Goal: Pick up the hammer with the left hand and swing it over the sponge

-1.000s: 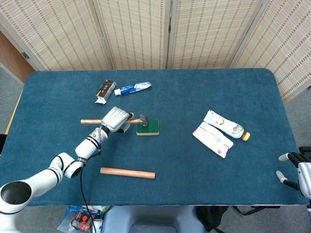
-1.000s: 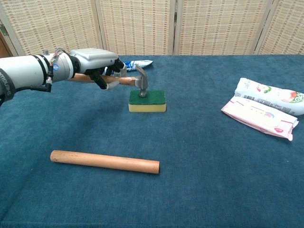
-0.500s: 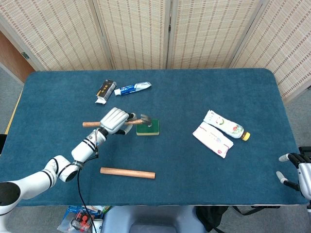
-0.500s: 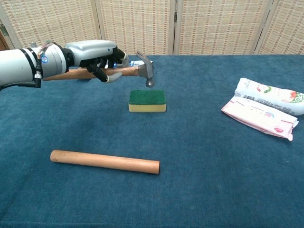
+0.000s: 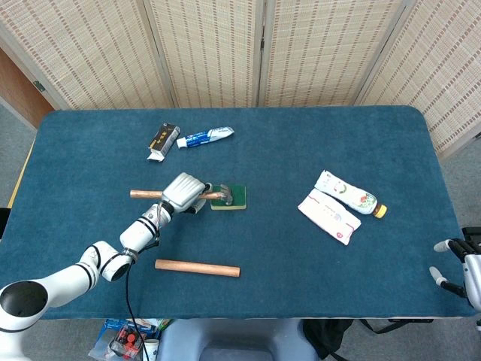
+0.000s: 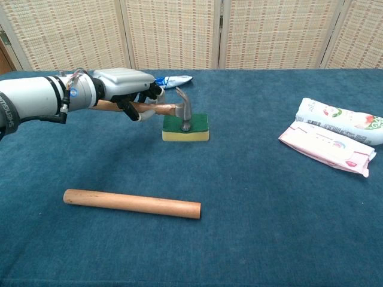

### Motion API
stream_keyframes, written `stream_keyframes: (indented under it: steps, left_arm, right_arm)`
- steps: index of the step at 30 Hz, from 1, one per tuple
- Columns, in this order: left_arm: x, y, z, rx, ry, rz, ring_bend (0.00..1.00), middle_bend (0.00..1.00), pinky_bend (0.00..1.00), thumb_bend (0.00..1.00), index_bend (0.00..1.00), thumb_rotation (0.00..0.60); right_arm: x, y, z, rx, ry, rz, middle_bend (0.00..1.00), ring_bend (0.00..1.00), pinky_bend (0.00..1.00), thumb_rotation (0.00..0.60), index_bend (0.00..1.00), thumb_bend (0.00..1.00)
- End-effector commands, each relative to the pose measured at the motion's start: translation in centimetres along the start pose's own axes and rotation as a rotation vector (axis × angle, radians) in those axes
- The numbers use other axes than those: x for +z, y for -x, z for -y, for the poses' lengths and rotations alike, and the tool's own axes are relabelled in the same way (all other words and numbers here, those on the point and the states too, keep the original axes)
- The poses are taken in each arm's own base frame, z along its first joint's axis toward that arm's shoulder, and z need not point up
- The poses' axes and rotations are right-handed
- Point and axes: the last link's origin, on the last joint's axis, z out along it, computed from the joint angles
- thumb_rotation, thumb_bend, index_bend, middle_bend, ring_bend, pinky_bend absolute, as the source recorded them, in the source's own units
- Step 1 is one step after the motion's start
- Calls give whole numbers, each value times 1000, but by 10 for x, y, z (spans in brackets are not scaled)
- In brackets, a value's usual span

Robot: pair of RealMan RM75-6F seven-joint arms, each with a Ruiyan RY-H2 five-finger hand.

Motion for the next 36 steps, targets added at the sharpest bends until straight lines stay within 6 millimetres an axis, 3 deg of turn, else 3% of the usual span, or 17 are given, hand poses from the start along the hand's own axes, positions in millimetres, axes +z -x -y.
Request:
stream_keyframes:
  steps: [1,7,15,22,25,27,29,30,32,36]
  left_arm:
    - [-8,-9,5,-76,-8,-49,768,766,907,547,679,600]
    - [-30,-24,25,-159,-34,-121,767,766,906,547,679,600]
    - [-37,-10,61,-195,-196,-100,752,765,905,547,666,600]
    - [-32,6,69,-199,-280,-66,702,670,880,547,558,600]
    - [-28,10,67,-191,-291,-54,637,628,850,543,520,600]
    - [-26,13,65,-191,-300,-29,502,531,742,498,416,600]
    - [-24,14,63,-194,-306,1,326,366,565,406,261,600]
    - [-23,14,62,-197,-306,8,200,232,426,345,140,600]
    - [-24,10,59,-207,-301,-2,58,84,257,310,20,600]
    - [-28,1,57,-230,-302,-64,0,0,66,297,0,600]
  right_arm:
    - [0,0,0,-1,-1,-2,402,339,375,600,422,219]
    - [2,1,2,1,-16,3,402,339,375,600,422,219]
    - [3,1,4,3,-27,0,402,339,375,600,422,219]
    - [1,1,4,3,-21,0,402,339,375,600,422,218]
    - [0,0,4,1,-20,-4,402,339,375,600,422,219]
    - [0,-1,4,1,-19,-5,402,339,375,600,422,219]
    - [-1,-1,4,2,-19,-6,402,339,375,600,422,218]
    - [-1,-1,5,2,-19,-5,402,339,375,600,422,219]
    - [-1,-1,5,3,-19,-6,402,340,375,600,422,219]
    - [-1,-1,5,3,-20,-7,402,339,375,600,422,219]
